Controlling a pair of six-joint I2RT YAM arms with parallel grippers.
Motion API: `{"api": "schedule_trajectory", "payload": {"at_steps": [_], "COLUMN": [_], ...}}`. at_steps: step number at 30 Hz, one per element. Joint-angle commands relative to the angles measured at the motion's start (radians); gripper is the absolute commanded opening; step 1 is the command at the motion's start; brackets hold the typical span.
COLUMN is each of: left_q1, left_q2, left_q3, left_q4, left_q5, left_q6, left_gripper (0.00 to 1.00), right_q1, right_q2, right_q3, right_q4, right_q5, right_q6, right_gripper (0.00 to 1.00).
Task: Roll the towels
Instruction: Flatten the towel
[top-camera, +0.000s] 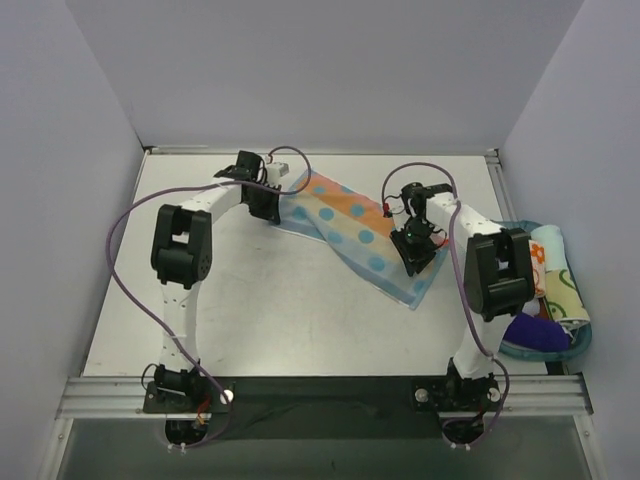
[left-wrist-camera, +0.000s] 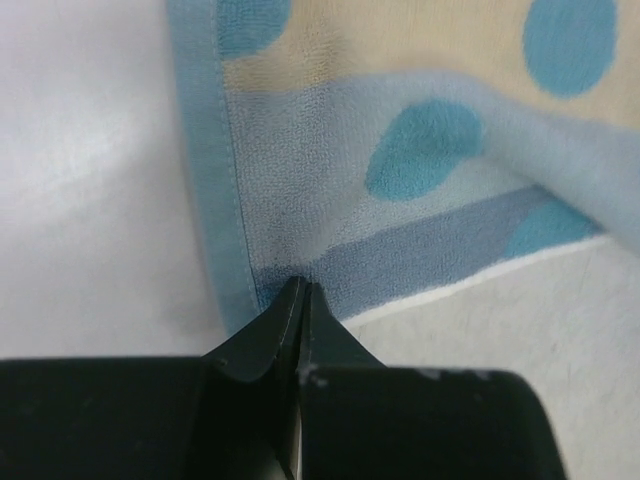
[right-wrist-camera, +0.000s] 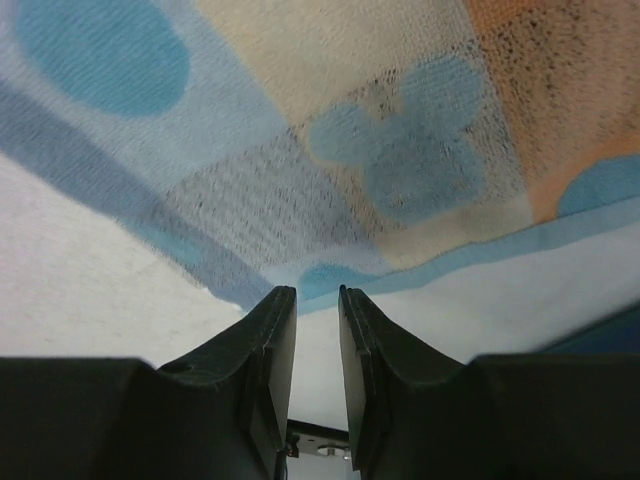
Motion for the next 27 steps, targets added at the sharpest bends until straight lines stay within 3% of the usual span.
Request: {"api": "schedule_trajectory", "payload": {"at_steps": [1,6,12,14,22,27], "left_q1": [0.025,0.088,0.193,0.217,0.235,0.235], "left_q2": [-0.134,-0.347,-0.416,-0.426,-0.577,-0.604], "left_q3": [-0.203,-0.48,-0.558,-0.552,-0.57,-0.582], "left_q4": [-0.129,-0.179,-0.265,-0.29,-0.327,-0.298], "left_q5": [-0.135,-0.164,-0.161,-0.085,0.165,0.133], "left_q6": [0.107,0.179,0.267,0.287,0.321,0.287], "left_gripper": [0.0,0.0,0.01,0.06,0.21,0.22], "right_q1": [-0.003,0.004,0.047,0.05,0.017,0.027], "right_q2": [0.104,0.248,0.33,0.313,0.025,0.0], "right_q3": [0.053,0.171,0.386,0.407,0.211,0.104], "right_q4": [-0.053,-0.043,-0.058,-0.084,-0.098,-0.09], "right_q5": [0.064,0.104,0.144,0.125,-0.055,-0.173], "right_q6": [-0.033,-0.061,-0.087,-0.09,-0.047,0.037], "right_gripper": [0.25,0.24,0.25,0.27,0.32,0.28]}}
